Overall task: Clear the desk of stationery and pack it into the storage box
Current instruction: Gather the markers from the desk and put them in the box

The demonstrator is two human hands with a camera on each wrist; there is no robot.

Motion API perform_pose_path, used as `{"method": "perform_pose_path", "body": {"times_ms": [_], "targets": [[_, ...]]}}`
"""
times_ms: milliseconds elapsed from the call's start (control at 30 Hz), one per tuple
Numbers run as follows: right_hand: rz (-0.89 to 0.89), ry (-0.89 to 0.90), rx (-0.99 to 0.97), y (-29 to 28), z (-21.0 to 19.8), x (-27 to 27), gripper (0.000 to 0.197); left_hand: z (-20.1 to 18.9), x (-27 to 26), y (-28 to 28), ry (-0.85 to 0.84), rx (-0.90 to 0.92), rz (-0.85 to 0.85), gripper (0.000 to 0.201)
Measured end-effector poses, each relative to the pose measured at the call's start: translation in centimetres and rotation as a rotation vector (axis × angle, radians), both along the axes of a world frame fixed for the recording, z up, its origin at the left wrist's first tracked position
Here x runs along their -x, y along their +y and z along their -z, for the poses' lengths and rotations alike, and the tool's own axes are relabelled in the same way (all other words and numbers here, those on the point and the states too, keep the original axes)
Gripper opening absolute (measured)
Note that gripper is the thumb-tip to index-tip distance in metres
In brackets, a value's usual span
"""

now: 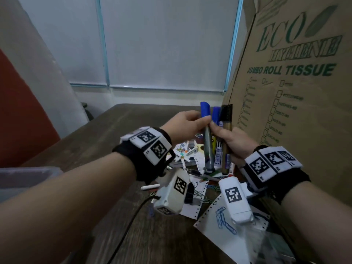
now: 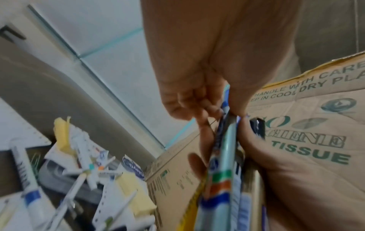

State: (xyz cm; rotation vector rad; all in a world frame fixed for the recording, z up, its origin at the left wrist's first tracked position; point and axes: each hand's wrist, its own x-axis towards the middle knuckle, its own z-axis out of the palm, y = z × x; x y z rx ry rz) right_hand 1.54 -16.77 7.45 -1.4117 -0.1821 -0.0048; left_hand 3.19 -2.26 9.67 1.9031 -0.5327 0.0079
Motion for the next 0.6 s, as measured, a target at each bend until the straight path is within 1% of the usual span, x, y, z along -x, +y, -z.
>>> {"method": "perform_pose_path", "body": {"times_ms": [100,167,200,233,300,333,367,400,433,467,533,567,600], "targets": [[-0.038,-0.024,-0.012,0.5,-0.5,0.6,0.038,0.9,0.6,-0.6,-0.008,0.164,0.004,0.032],[-0.06,-0.044,-0.038,1.0,-0.9,0.9,0.047,1.1,1.2,-0.9,0.033,0.258,0.021,0.036],[-0.057,-0.054,-0.049,1.3,-1.2,1.1,0.045,1.2,1.5,-1.0,0.101,0.311,0.042,0.042],[-0.045,-0.067,-0.059,1.7,-1.4,1.2,0.04,1.2,1.9,-1.0,0.205,0.36,0.075,0.051],[0.005,-0.084,-0.053,2.6,-1.8,1.1,0.031,1.5,2.6,-1.0,0.437,0.403,0.2,0.076],[0.026,-0.089,-0.011,3.0,-2.0,1.1,0.027,1.7,2.8,-1.0,0.493,0.375,0.263,0.086],[0.035,-0.094,0.061,3.3,-2.2,1.1,0.022,1.9,2.9,-0.9,0.503,0.339,0.299,0.091],[0.025,-0.1,0.156,3.4,-2.3,1.0,0.019,2.0,3.0,-0.7,0.502,0.324,0.303,0.091],[0.008,-0.097,0.254,3.3,-2.3,1.0,0.016,2.2,3.0,-0.3,0.497,0.329,0.29,0.084],[-0.008,-0.086,0.345,3.3,-2.5,1.1,0.017,2.2,3.0,0.1,0.496,0.348,0.278,0.069],[-0.007,-0.041,0.529,2.9,-2.8,1.0,0.021,2.3,2.7,0.8,0.488,0.358,0.28,0.034],[0.008,-0.024,0.621,2.6,-2.8,0.6,0.024,2.2,2.6,1.1,0.485,0.343,0.282,0.018],[0.019,-0.004,0.701,2.4,-2.8,0.1,0.026,2.0,2.4,1.2,0.49,0.321,0.266,0.008]]}}
